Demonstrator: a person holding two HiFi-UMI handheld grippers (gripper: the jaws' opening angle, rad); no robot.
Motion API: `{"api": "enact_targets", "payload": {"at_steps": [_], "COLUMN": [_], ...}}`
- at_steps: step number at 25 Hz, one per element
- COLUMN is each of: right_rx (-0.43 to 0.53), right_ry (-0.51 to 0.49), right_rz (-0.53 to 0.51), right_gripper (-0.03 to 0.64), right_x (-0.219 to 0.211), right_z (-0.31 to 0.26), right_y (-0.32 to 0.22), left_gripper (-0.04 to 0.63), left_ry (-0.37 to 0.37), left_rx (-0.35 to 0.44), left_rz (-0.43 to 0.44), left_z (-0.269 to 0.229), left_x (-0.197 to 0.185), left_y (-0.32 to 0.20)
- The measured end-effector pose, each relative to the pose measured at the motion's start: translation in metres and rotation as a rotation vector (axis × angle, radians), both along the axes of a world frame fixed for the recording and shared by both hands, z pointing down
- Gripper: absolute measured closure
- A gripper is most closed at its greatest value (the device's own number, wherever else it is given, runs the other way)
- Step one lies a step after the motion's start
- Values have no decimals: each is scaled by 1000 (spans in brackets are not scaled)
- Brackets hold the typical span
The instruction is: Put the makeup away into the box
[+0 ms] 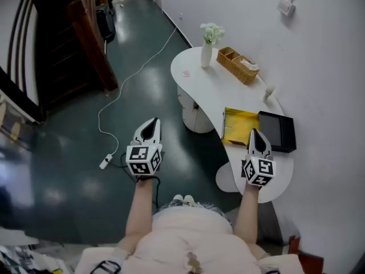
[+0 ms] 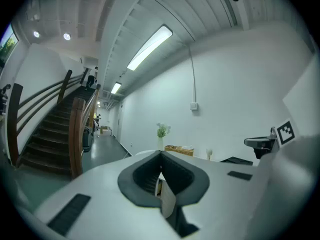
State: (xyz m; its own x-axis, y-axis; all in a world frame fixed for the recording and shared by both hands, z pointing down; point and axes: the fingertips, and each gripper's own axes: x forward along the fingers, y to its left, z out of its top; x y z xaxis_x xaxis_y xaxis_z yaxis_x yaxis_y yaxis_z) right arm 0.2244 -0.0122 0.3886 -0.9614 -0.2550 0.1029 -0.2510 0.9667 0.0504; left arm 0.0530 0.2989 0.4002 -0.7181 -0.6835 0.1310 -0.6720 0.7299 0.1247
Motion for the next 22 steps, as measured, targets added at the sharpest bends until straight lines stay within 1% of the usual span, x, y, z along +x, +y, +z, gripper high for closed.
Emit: {"api": "enact_targets", "payload": {"at_steps": [5,13,17,22], "right_rx": [-12,-7,-7,-41], "right_ry": [-11,-22,-25,-48], "right_rz": [11,23,57,56], "right_gripper": [603,603,603,601], "right_x": [1,-1,1,3], "right_z": [0,-2,1,1], "right_y": [1,4,0,-2], "left_gripper": [569,569,569,569], "left_ry": [1,4,9,11], "left_rx": [-1,-5,-6,-10], "left_rz": [-3,-6,-7,3], "left_z": [1,2,5,9], "left_x": [1,2,2,3], "left_y": [5,9,10,9]}}
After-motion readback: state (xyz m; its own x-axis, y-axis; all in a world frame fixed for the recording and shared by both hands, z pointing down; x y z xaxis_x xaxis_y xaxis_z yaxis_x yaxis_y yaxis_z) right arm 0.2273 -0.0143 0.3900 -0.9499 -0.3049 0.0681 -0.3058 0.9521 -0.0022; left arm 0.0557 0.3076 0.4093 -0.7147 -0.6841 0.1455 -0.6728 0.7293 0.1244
